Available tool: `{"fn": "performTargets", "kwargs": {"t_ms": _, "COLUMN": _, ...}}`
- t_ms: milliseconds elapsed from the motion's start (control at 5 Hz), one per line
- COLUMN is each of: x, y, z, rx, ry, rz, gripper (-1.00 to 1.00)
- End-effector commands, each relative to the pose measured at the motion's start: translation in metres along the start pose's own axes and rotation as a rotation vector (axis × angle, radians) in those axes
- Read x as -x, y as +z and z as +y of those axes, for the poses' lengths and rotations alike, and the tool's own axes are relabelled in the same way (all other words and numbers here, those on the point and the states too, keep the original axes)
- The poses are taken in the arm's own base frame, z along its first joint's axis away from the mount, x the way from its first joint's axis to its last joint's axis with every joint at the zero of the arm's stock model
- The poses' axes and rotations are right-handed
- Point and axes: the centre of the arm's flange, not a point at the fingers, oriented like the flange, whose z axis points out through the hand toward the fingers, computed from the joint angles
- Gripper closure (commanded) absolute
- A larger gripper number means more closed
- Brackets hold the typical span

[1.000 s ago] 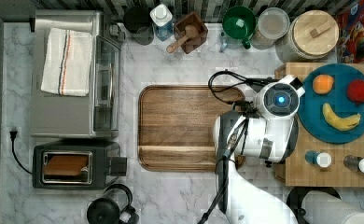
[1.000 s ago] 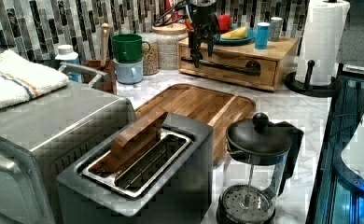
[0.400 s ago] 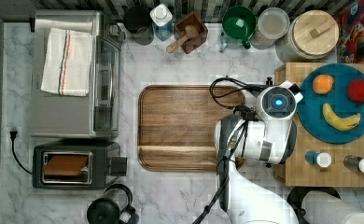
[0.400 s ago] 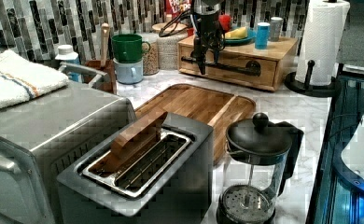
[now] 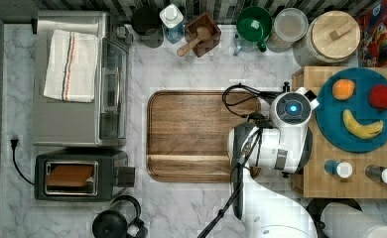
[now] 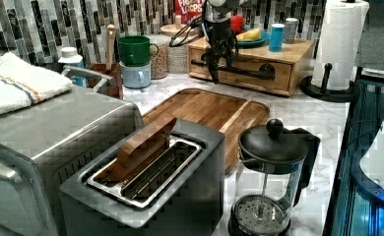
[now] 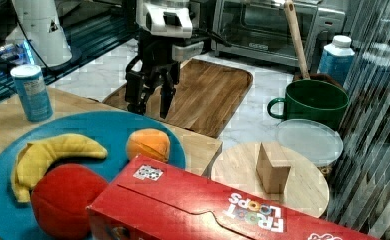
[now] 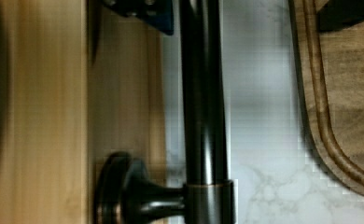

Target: Open the drawer.

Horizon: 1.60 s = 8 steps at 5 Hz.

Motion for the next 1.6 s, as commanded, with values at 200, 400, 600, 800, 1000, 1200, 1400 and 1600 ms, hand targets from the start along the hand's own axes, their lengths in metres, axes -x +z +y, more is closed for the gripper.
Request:
{"fn": "performTargets", "kwargs": {"t_ms": 200, "x": -0.017, "y": -0.042, "z": -0.064, "rx": -0.083, "ry": -0.06, "rz": 0.002, "gripper": -1.0}}
{"fn": "performTargets", "kwargs": {"t_ms": 400, "x": -0.015, "y": -0.038, "z": -0.091, "rx": -0.117, "ry": -0.096, "rz": 0.01, "gripper": -1.0}}
{"fn": "performTargets", "kwargs": {"t_ms": 600, "x": -0.016, "y": -0.024, "z": -0.111, "rx": -0.13, "ry": -0.143, "rz": 0.023, "gripper": -1.0}}
{"fn": "performTargets", "kwargs": {"t_ms": 800, "x": -0.018, "y": -0.016, "z": -0.127, "rx": -0.151, "ry": -0.176, "rz": 0.009, "gripper": -1.0}}
{"fn": "performTargets", "kwargs": {"t_ms": 1000, "x": -0.011, "y": -0.022, "z": -0.15, "rx": -0.17, "ry": -0.173, "rz": -0.013, "gripper": -1.0}}
{"fn": "performTargets", "kwargs": {"t_ms": 1200, "x": -0.006, "y": -0.032, "z": -0.179, "rx": -0.164, "ry": -0.154, "rz": -0.024, "gripper": -1.0}}
{"fn": "performTargets", "kwargs": {"t_ms": 1400, "x": -0.001, "y": -0.034, "z": -0.206, "rx": -0.183, "ry": -0.141, "rz": -0.024, "gripper": -1.0}}
{"fn": "performTargets", "kwargs": {"t_ms": 1600, "x": 0.005, "y": -0.039, "z": -0.227, "rx": -0.192, "ry": -0.114, "rz": -0.024, "gripper": -1.0}}
